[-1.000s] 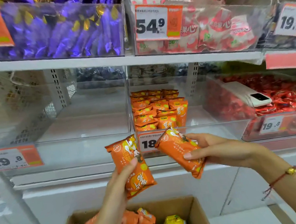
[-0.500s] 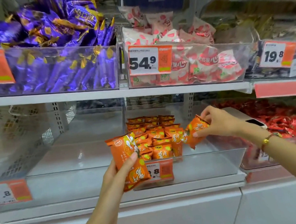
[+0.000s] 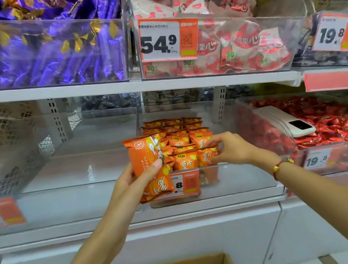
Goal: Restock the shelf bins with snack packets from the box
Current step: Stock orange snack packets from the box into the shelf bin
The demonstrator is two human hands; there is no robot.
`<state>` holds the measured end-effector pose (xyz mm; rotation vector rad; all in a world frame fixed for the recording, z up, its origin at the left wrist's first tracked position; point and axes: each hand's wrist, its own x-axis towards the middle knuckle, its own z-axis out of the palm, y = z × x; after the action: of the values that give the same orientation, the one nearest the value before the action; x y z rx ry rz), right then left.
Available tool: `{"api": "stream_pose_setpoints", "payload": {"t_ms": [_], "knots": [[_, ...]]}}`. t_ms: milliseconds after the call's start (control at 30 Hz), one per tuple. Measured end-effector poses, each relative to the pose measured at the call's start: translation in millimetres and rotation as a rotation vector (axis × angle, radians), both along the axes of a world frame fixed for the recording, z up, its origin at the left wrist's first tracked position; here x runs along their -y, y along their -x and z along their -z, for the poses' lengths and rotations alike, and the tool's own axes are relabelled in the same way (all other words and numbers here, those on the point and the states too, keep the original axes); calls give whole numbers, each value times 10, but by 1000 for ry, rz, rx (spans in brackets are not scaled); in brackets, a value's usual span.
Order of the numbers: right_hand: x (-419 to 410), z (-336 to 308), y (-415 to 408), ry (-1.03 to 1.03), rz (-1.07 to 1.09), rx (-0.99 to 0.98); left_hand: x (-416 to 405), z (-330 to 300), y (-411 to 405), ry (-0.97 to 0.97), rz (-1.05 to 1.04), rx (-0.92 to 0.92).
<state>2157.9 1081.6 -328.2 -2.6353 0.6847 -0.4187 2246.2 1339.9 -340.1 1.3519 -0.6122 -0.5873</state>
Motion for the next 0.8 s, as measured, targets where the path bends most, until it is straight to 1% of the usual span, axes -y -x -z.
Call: {"api": "stream_pose_setpoints", "payload": {"t_ms": [167,233,267,300,367,400,467,533,600,667,733,767,800], "knots": [[-21,6,26,-13,-11,10,78,-70,64,27,59,11],[-29,-38,72,19,3,14,88,-103,81,28,87,42],[-64,-84,98,36,10,60,94,-125,90,33,97,57],[-135,-156,132,11,5,150,102,-156,105,35,106,80],[-360,-339,223,-185,-58,371,172,-238,142,4,93,185],[-489,-427,274,-303,-109,442,235,-278,148,-22,68,268],[-699,-546,369,-436,-219,475,381,-376,161,-58,34,436],[-775,-556,421,-484,-251,461,538,-448,172,-42,64,492],[-719,-509,439,-568,-181,475,661,-500,179,21,97,427],[-628,-466,470,-733,-92,506,762,-508,151,96,80,265],[-578,-415,515,-928,-104,545,844,-512,137,147,68,97],[-577,-389,532,-1013,-134,579,876,-522,155,158,81,56],[-585,-363,537,-1073,-168,632,909,-529,188,155,91,53]]}}
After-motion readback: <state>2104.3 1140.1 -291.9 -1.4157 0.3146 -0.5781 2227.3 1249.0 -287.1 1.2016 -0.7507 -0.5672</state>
